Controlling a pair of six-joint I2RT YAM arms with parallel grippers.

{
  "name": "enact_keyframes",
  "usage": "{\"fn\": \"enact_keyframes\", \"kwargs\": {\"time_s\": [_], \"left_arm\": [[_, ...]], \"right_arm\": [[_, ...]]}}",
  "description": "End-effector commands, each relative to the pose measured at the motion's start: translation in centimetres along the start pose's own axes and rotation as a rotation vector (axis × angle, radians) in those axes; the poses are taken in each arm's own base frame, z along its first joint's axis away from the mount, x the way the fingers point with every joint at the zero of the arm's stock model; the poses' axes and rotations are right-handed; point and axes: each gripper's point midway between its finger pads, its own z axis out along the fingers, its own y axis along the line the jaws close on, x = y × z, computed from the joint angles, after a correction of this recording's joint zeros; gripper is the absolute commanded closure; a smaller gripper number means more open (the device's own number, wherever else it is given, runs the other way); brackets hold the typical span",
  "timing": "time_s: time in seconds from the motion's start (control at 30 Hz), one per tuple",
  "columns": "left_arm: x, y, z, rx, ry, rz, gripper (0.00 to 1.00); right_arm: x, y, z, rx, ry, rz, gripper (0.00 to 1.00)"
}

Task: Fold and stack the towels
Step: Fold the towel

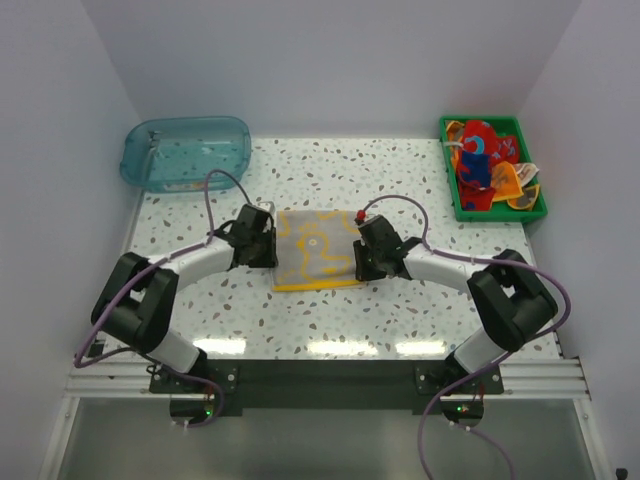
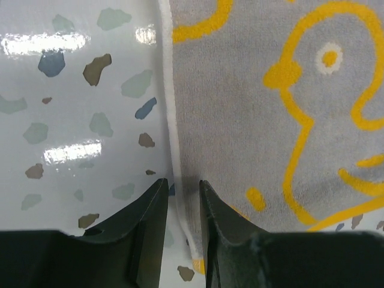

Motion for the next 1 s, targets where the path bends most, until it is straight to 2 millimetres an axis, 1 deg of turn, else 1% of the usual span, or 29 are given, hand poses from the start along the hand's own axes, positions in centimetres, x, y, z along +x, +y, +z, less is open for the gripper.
{"fn": "enact_keyframes", "kwargs": {"time_s": [0.0,0.1,0.2,0.23,0.33,0.5,0.57,0.6,0.67,0.7,0.73,0.77,0.8,0.83,0.87,0.9,0.93,0.97], "left_arm": [[-3.3,-0.9,0.9,-0.006,-0.089,-0.019,0.68],[-3.8,-1.0,1.5,-0.008,-0.098,-0.022,0.69],[-4.1,-1.0,2.0,-0.022,-0.095,-0.019,0.74],[-4.2,-0.7,2.2,-0.037,-0.099,-0.021,0.82],[-5.2,-0.3,2.3,-0.07,-0.124,-0.028,0.93],[-7.2,-0.3,2.7,-0.106,-0.176,-0.06,1.0],[-7.9,-0.4,2.9,-0.112,-0.19,-0.071,1.0],[-8.5,-0.7,3.1,-0.111,-0.198,-0.076,1.0],[-9.2,-1.1,3.0,-0.103,-0.207,-0.082,0.92],[-9.6,-1.3,2.8,-0.098,-0.213,-0.086,0.87],[-9.8,-1.7,2.5,-0.082,-0.214,-0.084,0.85],[-10.0,-1.9,2.2,-0.073,-0.219,-0.086,0.82],[-10.3,-2.3,1.4,-0.053,-0.23,-0.085,0.74],[-10.4,-2.4,1.1,-0.048,-0.234,-0.085,0.71],[-10.5,-2.5,0.6,-0.041,-0.238,-0.084,0.67],[-10.8,-2.7,-0.3,-0.031,-0.248,-0.083,0.61],[-10.9,-2.9,-0.9,-0.02,-0.252,-0.081,0.59],[-11.1,-3.0,-2.0,-0.007,-0.271,-0.078,0.56]], "right_arm": [[3.5,-2.4,0.3,0.082,0.133,-0.038,0.73],[3.8,-2.6,0.3,0.088,0.139,-0.043,0.73],[4.1,-2.8,0.4,0.091,0.148,-0.05,0.73],[4.2,-2.9,0.4,0.094,0.148,-0.051,0.73],[4.5,-3.0,0.3,0.094,0.16,-0.051,0.73],[5.5,-3.4,0.1,0.109,0.183,-0.04,0.73],[5.9,-3.4,0.0,0.106,0.191,-0.037,0.72],[5.8,-3.4,-0.1,0.102,0.188,-0.036,0.72],[5.9,-3.3,-0.3,0.094,0.19,-0.035,0.71],[5.5,-2.8,-0.7,0.075,0.18,-0.041,0.7],[5.6,-2.9,-1.1,0.075,0.192,-0.043,0.69],[4.4,-2.3,-1.6,0.063,0.167,-0.048,0.66],[3.6,-2.0,-2.3,0.05,0.148,-0.061,0.64],[3.2,-1.9,-3.0,0.055,0.15,-0.071,0.63],[1.4,-1.2,-3.8,0.043,0.112,-0.081,0.6],[0.4,-1.1,-4.4,0.043,0.094,-0.104,0.57],[-0.3,-1.2,-5.3,0.056,0.084,-0.119,0.54],[-2.3,-0.7,-6.1,0.049,0.038,-0.147,0.51]]}}
